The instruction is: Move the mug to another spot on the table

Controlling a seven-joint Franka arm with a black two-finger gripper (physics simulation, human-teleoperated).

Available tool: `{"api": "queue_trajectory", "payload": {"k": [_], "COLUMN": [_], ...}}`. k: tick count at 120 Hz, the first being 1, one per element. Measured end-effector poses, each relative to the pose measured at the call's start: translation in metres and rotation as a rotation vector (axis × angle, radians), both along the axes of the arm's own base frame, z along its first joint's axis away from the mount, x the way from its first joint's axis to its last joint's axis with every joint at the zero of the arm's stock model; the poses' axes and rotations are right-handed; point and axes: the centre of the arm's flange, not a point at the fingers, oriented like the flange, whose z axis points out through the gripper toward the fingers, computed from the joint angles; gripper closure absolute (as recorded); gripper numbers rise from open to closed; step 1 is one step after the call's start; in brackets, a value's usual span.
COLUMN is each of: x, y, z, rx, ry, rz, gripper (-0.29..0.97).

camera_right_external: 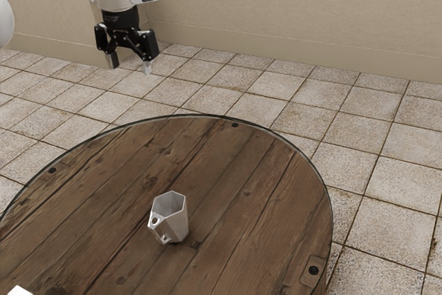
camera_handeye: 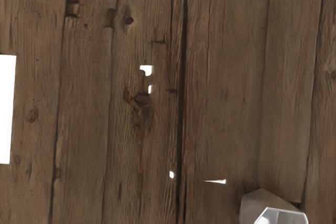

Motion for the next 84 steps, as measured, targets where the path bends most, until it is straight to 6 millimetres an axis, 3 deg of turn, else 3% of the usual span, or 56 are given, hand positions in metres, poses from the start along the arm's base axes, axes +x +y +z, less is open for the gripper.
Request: {"api": "queue_trajectory", "payload": {"k": [20,32,54,67,84], "x": [-0.006,-0.042,-0.115,-0.158,-0.18], "y": [-0.007,-0.009,-0.05,-0.065,-0.084], "z": [0.004,-0.009,-0.074,-0.124,-0.182], "rx": [0.001,-0.018,-0.034,-0.067,-0.115], "ry": [-0.002,0.036,0.068,0.058,0.033], "rz": [-0.013,-0.03,-0.147,-0.169,-0.148], "gripper": [0.0,0.0,0.0,0.0,0.0]}}
